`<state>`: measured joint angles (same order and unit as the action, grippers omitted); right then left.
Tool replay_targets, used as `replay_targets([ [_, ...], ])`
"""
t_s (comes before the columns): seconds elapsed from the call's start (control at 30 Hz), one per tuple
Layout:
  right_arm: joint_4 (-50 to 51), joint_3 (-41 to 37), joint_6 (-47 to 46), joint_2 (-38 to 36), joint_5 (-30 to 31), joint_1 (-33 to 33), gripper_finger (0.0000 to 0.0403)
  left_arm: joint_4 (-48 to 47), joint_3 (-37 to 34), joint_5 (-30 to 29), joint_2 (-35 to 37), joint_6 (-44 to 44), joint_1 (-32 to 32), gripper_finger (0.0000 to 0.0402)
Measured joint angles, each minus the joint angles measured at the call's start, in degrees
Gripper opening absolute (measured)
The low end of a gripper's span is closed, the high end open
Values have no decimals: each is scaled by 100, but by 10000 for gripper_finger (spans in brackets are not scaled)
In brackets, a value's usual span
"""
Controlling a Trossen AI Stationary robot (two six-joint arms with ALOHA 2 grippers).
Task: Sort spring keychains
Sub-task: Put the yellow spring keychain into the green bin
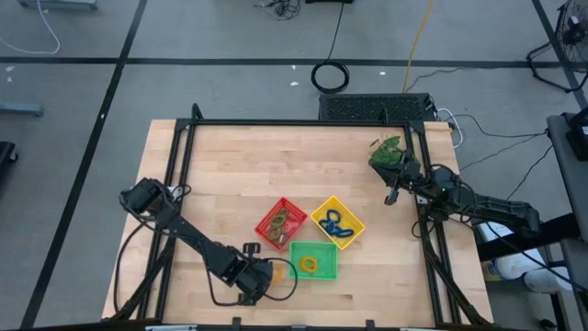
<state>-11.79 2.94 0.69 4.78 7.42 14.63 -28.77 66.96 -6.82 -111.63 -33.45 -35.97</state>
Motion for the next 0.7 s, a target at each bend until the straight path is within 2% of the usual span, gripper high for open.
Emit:
replay_targets([
  [0.3,0,0,0,1,-1,0,0,-2,-9,78,-9,-5,1,16],
  [0.37,0,0,0,1,0,0,0,-2,-11,82,-11,-22,-1,11],
  [0.57,0,0,0,2,0,0,0,-2,-13,100,-11,-35,-1,33],
  [0.7,0,0,0,1,0,0,0,-12,-15,128,-11,-49,-1,19],
])
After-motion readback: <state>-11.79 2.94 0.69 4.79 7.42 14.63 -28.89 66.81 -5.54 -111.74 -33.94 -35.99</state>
